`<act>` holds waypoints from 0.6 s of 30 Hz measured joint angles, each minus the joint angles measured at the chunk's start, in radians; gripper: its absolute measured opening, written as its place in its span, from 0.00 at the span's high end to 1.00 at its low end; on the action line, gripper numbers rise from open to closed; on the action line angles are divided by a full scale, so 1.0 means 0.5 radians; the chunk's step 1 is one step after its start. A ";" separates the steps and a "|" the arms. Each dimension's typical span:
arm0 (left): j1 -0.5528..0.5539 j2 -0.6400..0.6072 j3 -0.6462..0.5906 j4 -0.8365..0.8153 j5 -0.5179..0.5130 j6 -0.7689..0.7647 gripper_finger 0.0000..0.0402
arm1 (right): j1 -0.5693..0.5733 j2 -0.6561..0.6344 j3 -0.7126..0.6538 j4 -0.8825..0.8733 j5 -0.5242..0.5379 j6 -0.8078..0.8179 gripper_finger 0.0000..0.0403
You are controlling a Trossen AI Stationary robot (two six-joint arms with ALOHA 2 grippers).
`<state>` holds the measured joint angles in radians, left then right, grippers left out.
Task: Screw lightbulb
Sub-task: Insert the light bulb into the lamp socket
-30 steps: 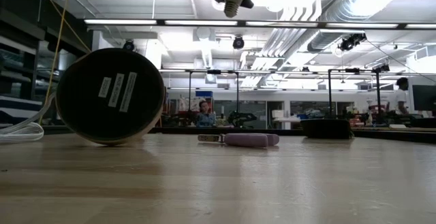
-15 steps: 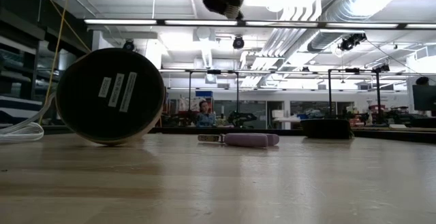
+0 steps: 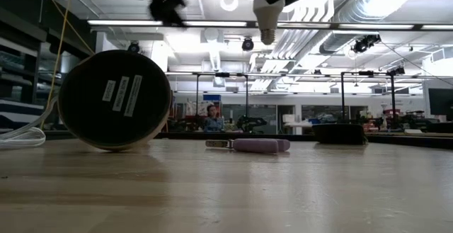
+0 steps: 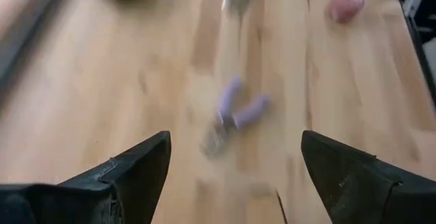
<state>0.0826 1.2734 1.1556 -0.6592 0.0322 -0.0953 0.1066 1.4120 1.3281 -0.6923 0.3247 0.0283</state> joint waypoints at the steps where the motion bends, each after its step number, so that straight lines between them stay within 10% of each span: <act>1: -0.001 -0.061 -0.105 -0.015 0.050 -0.088 0.21 | 0.000 0.000 0.000 0.003 -0.018 0.000 0.42; 7: -0.250 -0.228 -0.427 -0.047 0.244 -0.524 0.21 | -0.016 0.000 0.000 0.002 -0.027 -0.004 0.42; 18: -0.541 -0.179 -0.373 -0.034 -0.471 -1.072 0.21 | -0.047 0.000 -0.001 0.020 -0.026 -0.004 0.42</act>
<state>-0.1877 1.1840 0.9693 -0.6760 -0.2034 -0.6311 0.0830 1.4120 1.3277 -0.6823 0.3115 0.0265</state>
